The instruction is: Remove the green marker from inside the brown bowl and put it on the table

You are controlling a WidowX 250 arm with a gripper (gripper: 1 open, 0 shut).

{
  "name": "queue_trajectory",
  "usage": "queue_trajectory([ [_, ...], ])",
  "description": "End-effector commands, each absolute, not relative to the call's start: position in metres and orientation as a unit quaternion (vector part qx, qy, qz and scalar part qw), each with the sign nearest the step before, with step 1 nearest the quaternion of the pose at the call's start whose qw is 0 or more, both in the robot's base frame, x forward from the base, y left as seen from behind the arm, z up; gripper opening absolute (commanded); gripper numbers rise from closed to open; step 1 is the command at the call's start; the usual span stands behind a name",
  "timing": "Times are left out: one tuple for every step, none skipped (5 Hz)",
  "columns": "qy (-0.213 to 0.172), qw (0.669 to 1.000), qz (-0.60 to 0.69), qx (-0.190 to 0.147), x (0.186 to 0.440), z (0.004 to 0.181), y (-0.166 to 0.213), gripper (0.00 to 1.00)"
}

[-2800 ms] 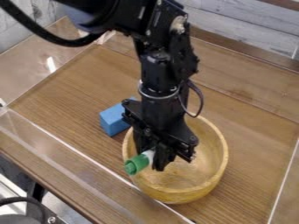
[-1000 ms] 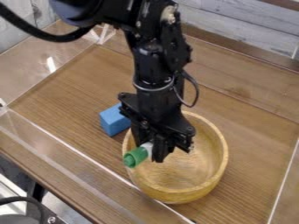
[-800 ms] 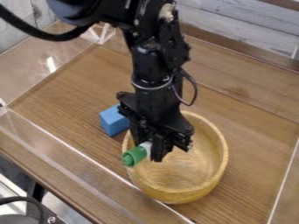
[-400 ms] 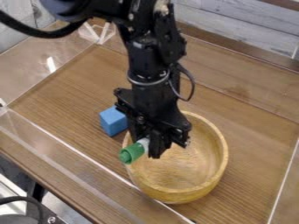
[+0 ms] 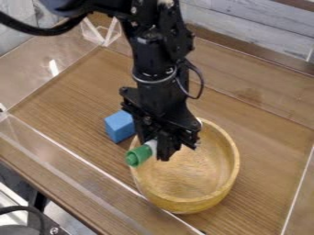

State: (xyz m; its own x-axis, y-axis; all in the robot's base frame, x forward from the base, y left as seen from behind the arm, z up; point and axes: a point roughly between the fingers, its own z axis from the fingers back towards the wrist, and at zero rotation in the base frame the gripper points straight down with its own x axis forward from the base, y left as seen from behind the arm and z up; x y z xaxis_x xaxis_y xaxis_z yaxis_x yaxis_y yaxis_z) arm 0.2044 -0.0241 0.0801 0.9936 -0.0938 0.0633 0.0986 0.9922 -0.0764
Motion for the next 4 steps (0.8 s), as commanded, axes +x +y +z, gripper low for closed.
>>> queue_trajectory([
  [-0.067,0.996,-0.048,-0.043,0.2173,0.0966,-0.0234,0.00],
  [-0.070,0.995,-0.050,-0.046,0.2181,0.0977,-0.0228,0.00],
  [-0.072,0.995,-0.051,-0.048,0.2186,0.0987,-0.0222,0.00],
  [-0.074,0.995,-0.052,-0.050,0.2191,0.0995,-0.0217,0.00],
])
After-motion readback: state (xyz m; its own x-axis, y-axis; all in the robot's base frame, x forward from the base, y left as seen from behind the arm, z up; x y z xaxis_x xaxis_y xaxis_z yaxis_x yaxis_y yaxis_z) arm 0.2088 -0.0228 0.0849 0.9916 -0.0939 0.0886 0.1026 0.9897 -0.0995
